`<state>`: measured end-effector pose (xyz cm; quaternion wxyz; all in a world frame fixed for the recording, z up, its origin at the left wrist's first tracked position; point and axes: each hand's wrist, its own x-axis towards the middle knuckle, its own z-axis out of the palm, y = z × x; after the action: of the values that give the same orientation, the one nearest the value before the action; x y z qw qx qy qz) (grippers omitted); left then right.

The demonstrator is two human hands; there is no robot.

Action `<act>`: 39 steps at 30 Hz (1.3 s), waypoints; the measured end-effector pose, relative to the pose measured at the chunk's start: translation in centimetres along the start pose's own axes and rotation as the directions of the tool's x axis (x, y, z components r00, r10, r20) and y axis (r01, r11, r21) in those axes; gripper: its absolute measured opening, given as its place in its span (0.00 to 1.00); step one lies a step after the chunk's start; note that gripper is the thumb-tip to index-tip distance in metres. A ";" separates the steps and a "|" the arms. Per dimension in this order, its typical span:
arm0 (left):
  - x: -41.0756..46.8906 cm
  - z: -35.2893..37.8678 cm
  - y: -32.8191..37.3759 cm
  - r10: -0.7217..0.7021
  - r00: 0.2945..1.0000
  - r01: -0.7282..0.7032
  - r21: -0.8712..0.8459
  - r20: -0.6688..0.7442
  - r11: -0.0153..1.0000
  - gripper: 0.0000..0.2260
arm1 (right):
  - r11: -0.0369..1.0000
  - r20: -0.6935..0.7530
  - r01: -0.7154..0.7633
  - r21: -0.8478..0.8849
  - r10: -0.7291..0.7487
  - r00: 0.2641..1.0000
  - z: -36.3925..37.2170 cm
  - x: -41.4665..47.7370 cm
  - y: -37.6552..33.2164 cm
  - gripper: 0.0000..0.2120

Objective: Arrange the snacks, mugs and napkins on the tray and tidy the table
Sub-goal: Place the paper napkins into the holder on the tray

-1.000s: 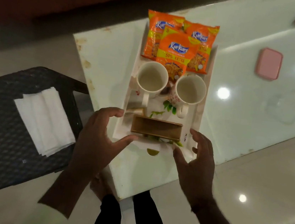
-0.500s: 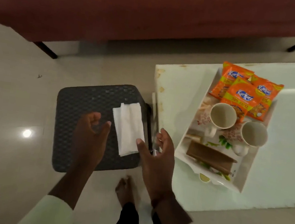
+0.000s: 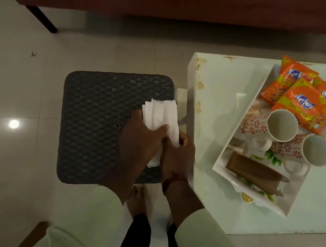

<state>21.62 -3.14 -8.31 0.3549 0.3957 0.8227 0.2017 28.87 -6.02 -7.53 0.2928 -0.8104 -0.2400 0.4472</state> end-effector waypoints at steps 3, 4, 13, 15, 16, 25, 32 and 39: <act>-0.1 -0.1 0.5 0.030 0.999 -0.031 0.037 0.027 0.999 0.24 | 0.998 -0.031 0.052 0.021 -0.051 0.998 -0.7 0.0 -0.3 0.08; -0.4 -0.3 0.8 0.028 0.998 -0.028 -0.005 0.050 1.000 0.22 | 0.996 -0.039 0.081 0.023 -0.080 0.996 -1.1 -0.1 -0.4 0.06; -6.6 -2.2 5.5 -0.094 0.842 0.480 -0.659 0.531 0.580 0.32 | 0.529 0.206 0.671 -0.520 -0.684 0.699 -10.1 -2.2 -0.6 0.19; -8.6 -1.6 6.6 -0.064 0.866 0.419 -0.651 0.495 0.633 0.26 | 0.500 0.324 0.688 -0.526 -0.630 0.705 -12.8 -2.4 0.0 0.22; -9.5 -1.0 6.9 -0.073 0.880 0.394 -0.635 0.469 0.664 0.20 | 0.505 0.364 0.696 -0.510 -0.606 0.707 -14.3 -2.5 0.3 0.22; -15.5 4.8 9.0 -0.176 0.890 0.394 -0.515 0.421 0.761 0.05 | 0.981 0.271 -0.116 0.155 0.071 0.960 -24.9 -1.9 2.1 0.20; -16.5 8.4 10.8 -0.206 0.890 0.349 -0.318 0.407 0.881 0.06 | 0.738 0.173 -0.394 0.548 0.360 0.917 -30.9 2.9 2.9 0.16; -14.6 13.3 11.3 -0.180 0.935 0.244 -0.184 0.305 0.952 0.08 | 0.670 0.087 -0.437 0.600 0.488 0.868 -30.7 8.5 4.9 0.14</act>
<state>43.61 -7.20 -4.04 0.5304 0.2876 0.7740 0.1922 60.16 -11.96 -2.69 0.4208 -0.7258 0.1399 0.5259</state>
